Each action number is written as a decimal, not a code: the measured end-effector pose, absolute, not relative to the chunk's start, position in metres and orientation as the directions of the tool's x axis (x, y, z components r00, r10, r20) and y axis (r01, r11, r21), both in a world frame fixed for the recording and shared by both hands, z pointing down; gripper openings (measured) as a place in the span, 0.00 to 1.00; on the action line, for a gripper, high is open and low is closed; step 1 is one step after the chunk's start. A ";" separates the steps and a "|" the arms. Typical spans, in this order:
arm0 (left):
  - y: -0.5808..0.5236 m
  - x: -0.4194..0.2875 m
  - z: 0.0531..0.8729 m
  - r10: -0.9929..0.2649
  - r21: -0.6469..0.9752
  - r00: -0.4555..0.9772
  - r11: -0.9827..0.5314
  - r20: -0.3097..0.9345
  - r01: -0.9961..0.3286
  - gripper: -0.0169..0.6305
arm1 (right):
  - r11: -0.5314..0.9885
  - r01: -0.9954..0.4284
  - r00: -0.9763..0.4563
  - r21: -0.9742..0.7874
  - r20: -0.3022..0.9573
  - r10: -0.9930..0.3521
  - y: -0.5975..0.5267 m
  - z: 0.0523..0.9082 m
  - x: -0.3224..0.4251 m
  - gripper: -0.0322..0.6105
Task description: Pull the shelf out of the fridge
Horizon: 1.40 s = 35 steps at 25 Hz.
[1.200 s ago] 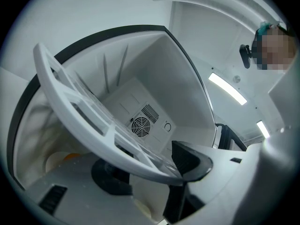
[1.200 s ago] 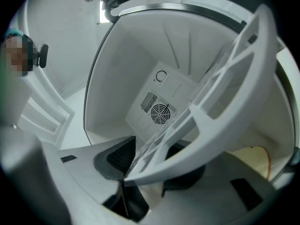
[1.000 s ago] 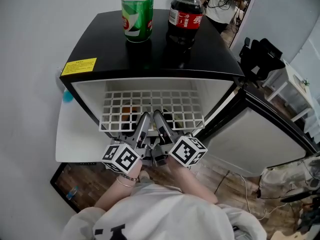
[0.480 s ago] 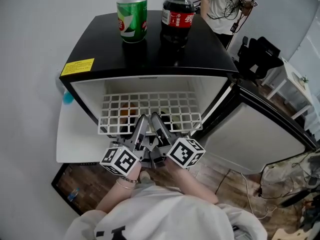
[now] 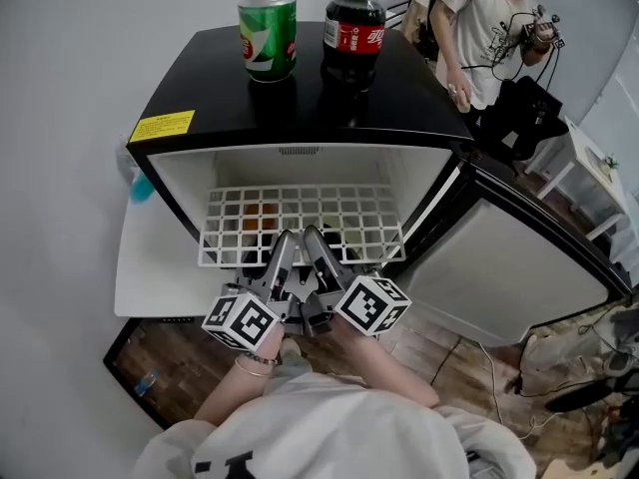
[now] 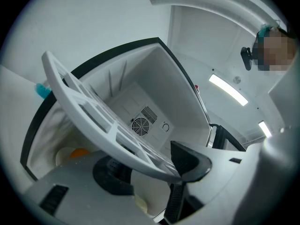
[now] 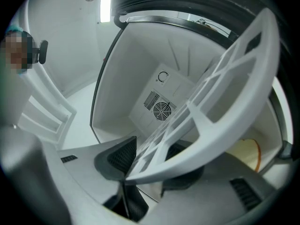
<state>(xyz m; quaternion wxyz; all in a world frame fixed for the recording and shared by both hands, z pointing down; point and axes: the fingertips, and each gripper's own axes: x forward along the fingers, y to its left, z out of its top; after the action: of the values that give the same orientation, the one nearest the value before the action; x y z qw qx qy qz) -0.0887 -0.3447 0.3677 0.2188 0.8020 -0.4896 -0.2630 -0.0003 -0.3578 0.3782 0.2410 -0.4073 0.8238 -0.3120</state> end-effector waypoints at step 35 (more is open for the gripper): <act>-0.317 -0.090 0.376 -0.926 0.641 0.335 -0.366 -0.176 -0.674 0.33 | 0.453 -0.499 -0.564 -0.739 -0.120 -0.817 -0.331 0.384 0.004 0.27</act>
<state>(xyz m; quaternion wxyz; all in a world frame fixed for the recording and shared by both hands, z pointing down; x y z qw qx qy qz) -0.0896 -0.3170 0.3758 0.2355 0.7823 -0.5113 -0.2667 0.0040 -0.3307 0.3841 0.2373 -0.4018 0.8187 -0.3346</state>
